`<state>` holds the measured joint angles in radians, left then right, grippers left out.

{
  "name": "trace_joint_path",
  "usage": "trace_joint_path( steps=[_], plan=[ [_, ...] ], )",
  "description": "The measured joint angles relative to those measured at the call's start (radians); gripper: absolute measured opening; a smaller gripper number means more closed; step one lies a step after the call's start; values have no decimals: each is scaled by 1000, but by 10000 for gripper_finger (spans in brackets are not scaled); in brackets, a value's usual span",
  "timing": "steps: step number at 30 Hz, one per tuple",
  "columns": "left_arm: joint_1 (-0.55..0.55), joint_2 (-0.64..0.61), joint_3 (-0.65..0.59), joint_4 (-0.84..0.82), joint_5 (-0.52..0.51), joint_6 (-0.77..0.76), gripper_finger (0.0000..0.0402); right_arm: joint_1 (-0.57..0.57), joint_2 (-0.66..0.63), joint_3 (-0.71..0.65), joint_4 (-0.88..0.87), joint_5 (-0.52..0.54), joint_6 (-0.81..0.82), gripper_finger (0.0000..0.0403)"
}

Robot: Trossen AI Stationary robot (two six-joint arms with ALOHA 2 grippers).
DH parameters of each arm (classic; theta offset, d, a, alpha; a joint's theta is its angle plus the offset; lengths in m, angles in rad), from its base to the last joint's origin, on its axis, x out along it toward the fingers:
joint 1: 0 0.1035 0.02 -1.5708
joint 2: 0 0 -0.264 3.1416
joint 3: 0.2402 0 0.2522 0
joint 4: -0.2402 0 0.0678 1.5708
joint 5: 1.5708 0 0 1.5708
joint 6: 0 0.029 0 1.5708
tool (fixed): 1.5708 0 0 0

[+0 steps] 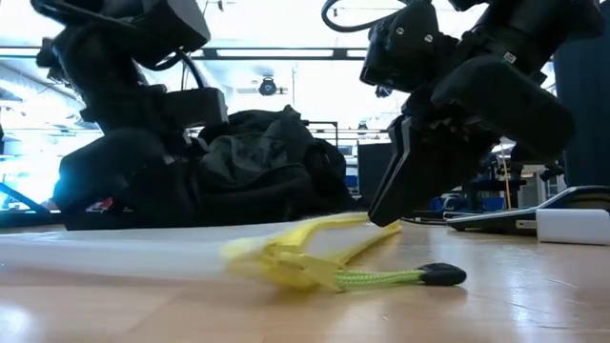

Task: Unpack backpack
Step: Remove the black ballpen from the yellow zipper pouch

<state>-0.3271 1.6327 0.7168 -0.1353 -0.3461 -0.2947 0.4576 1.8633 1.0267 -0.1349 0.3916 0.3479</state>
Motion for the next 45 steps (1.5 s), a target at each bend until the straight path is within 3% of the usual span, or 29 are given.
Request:
trace_joint_path(
  steps=[4, 6, 13, 20, 26, 29, 34, 37, 42, 45],
  plan=[
    [26, -14, -92, 288, 91, 97, 87, 0, 0, 0, 4, 3, -1, 47],
    [43, -8, -108, 348, 132, 107, 87, -2, 0, 0, 10, 4, -1, 46],
    [61, -5, -115, 343, 158, 85, 87, -11, 0, 0, 36, 15, -2, 48],
    [64, 33, -116, 429, 163, 133, 87, -14, -1, 0, 135, 182, -84, 59],
    [69, 54, -113, 441, 173, 134, 87, -1, -49, 0, 42, 211, -103, 76],
    [72, 55, -113, 447, 175, 134, 87, 20, -83, 0, -66, 200, -54, 83],
    [72, 57, -114, 463, 175, 147, 87, 46, -99, 0, -191, 87, 53, 80],
    [72, 58, -114, 468, 176, 153, 87, 48, -81, -1, -173, 36, 88, 67],
    [72, 59, -115, 474, 176, 135, 87, 48, -64, -24, -130, 39, 105, 45],
    [72, 59, -115, 482, 176, 128, 87, 37, -12, -42, 8, 18, 108, 34]
  ],
)
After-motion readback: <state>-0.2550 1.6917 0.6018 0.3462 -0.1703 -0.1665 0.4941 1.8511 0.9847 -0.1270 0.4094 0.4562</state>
